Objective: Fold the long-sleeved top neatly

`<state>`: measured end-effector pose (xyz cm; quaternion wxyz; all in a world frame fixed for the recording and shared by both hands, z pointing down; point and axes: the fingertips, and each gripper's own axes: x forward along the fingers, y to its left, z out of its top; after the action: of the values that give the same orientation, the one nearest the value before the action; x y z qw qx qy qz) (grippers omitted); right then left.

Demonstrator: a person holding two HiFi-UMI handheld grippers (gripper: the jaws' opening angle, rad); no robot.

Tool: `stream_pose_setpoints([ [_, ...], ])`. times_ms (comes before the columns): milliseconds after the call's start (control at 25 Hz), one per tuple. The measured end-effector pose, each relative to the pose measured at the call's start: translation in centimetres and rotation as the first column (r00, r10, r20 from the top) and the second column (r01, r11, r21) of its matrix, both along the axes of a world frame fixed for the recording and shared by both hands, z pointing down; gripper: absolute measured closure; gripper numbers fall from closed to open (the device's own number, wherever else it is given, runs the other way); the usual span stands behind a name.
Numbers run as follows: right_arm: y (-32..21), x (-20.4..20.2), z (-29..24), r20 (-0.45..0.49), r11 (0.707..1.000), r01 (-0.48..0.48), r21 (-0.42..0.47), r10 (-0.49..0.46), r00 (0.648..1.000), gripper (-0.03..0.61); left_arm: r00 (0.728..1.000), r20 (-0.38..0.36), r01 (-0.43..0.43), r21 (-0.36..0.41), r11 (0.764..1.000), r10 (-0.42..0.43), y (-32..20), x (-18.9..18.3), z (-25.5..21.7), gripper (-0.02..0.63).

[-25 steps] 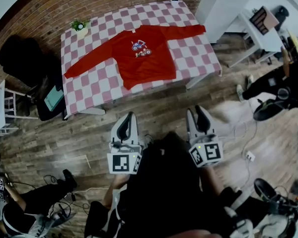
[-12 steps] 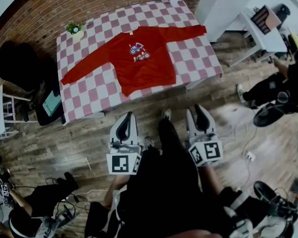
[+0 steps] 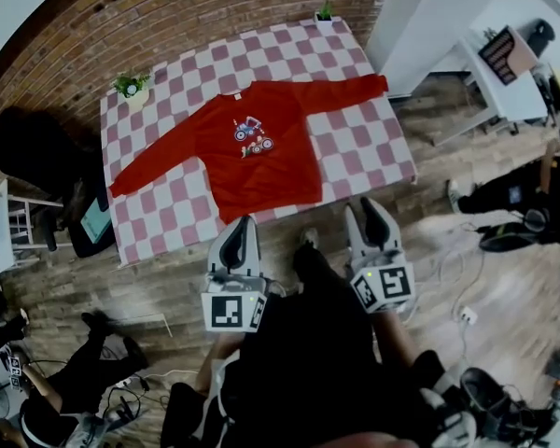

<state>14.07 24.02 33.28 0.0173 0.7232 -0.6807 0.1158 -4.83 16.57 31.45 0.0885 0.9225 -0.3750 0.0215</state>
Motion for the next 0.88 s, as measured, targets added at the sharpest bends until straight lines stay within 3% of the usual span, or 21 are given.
stream_pose_setpoints([
  [280,-4.9,6.7,-0.4,-0.009,1.000,0.021,-0.008,-0.021,1.000,0.474,1.000,-0.005,0.025,-0.026,0.999,-0.025,-3.9,6.1,-0.6,0.607],
  [880,-11.1,16.8,2.3,0.046,0.997,-0.058,-0.047,0.060,0.997,0.474,0.999,-0.003,-0.049,-0.033,0.998,0.049,-9.1,15.6,0.3,0.607],
])
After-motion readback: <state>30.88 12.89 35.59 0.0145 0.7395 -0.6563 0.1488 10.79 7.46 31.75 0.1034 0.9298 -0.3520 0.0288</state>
